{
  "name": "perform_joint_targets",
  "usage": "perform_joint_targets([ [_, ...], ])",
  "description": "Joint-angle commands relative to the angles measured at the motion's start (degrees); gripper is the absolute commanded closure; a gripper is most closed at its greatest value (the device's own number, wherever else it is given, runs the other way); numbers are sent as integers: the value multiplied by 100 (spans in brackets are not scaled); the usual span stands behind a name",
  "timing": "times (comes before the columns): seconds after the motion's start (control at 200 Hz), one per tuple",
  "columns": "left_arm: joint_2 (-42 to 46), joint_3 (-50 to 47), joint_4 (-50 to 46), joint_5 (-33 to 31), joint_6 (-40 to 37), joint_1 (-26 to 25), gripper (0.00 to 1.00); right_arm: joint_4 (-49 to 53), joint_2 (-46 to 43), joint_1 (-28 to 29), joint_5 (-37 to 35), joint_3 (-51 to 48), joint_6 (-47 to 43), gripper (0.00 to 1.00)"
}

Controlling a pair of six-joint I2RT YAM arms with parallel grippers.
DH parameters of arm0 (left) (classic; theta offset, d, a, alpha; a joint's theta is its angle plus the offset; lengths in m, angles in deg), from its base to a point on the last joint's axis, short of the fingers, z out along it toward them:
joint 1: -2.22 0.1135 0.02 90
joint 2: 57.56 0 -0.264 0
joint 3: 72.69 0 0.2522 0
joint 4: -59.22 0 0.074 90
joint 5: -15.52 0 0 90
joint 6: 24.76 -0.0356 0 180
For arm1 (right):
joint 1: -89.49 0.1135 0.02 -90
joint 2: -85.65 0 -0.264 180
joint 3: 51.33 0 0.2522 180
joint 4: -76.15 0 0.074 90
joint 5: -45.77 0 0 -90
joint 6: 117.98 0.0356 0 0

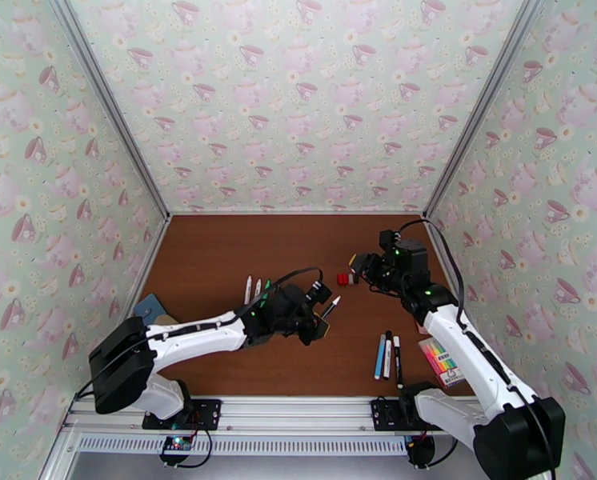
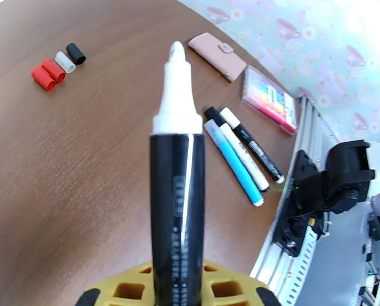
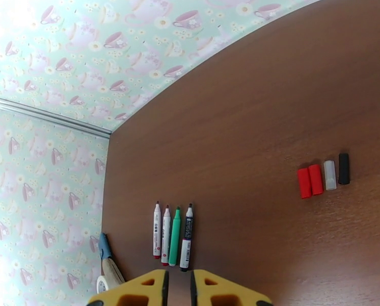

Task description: Open the pen caps

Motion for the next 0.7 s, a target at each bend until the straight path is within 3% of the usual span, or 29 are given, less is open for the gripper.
perform_joint_targets([
  [0.0, 290, -132, 373, 423, 196, 118, 96, 121, 115, -91, 108, 63, -403, 98],
  [0.23, 616, -441, 981, 847, 752, 472, 95, 1322, 127, -95, -488, 200, -1265, 96],
  [0.516, 1103, -1062, 1776, 60, 1472, 760, 95, 1726, 210, -88, -1020, -115, -1511, 95],
  [0.696, 1186, -1256, 1849, -150, 1409, 764, 93, 1580, 352, -98, -1158, -265, -1646, 96],
])
